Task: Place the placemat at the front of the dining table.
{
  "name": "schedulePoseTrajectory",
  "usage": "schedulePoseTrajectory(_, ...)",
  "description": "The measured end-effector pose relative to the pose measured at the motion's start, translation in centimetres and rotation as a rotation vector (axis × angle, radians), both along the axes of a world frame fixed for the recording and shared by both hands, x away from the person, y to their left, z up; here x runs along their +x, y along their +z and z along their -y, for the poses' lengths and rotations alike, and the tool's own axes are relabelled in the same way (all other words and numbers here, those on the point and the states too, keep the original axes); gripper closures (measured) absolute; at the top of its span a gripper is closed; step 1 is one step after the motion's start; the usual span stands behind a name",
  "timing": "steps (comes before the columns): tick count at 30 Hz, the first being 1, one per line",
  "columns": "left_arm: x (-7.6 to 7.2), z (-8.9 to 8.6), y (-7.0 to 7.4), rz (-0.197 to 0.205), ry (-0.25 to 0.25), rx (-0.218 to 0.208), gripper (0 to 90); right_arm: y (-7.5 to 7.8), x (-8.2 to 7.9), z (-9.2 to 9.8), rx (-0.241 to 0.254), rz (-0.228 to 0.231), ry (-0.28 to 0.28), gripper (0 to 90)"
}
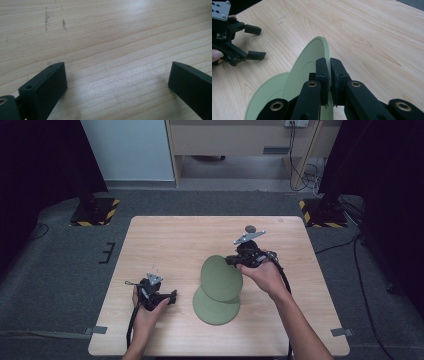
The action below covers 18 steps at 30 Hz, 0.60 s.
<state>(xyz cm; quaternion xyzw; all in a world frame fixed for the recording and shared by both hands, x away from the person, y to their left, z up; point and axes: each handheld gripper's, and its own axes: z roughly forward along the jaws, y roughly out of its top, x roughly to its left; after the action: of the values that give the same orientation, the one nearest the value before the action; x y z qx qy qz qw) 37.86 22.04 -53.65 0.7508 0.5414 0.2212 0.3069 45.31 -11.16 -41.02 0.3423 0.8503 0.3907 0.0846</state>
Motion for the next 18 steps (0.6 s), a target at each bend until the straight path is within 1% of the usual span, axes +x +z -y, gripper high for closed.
schedulePoseTrajectory(14,0.0,0.0,0.0,0.0,0.0,0.0,1.2,0.07,0.29,-0.37,-0.005,0.009,-0.002,86.0)
schedulePoseTrajectory(18,0.01,0.0,0.0,0.0,-0.001,0.0,1.1,0.04,0.48,-0.43,-0.006,0.001,-0.01,86.1)
